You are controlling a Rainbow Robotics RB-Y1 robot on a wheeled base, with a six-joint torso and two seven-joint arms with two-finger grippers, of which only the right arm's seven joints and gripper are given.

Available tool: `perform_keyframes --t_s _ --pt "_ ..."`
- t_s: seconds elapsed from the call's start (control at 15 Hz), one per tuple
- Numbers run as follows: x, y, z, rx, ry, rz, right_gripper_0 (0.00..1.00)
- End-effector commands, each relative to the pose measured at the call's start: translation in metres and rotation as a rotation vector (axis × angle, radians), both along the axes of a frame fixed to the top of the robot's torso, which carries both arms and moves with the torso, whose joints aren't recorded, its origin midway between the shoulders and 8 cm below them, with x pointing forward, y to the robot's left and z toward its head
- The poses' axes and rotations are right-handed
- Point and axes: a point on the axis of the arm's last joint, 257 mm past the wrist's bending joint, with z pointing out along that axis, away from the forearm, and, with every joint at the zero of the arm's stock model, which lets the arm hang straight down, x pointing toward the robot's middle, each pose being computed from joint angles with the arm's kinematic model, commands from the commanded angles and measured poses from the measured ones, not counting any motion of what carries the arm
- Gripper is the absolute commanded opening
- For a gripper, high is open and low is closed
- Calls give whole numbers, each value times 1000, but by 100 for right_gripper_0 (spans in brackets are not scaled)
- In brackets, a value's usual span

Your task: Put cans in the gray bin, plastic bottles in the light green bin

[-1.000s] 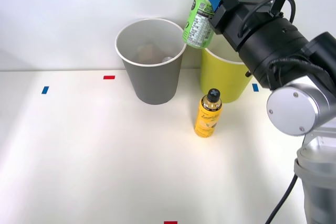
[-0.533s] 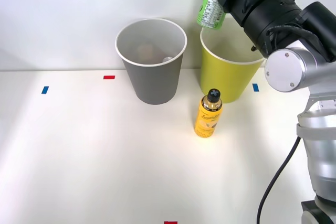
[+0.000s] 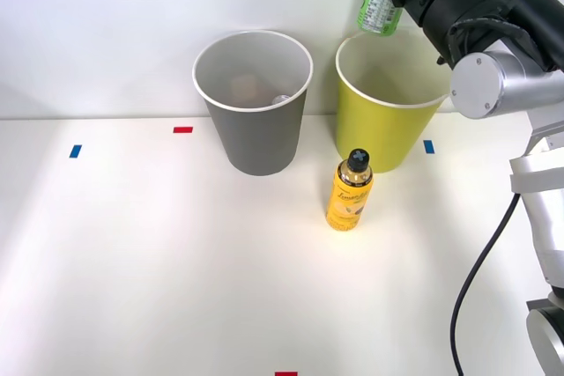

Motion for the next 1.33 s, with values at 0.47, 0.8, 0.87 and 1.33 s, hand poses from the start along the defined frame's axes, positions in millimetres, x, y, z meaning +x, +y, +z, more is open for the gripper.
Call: perform_keyframes --t_s 0.47,0.8,0.87,1.33 --pt "1 0 -23 -153 -2 -39 3" --pt "1 0 -22 -142 -2 -36 100" --pt "1 1 -22 -140 -1 -34 100" --pt "-7 -16 -32 -192 -1 -53 100"
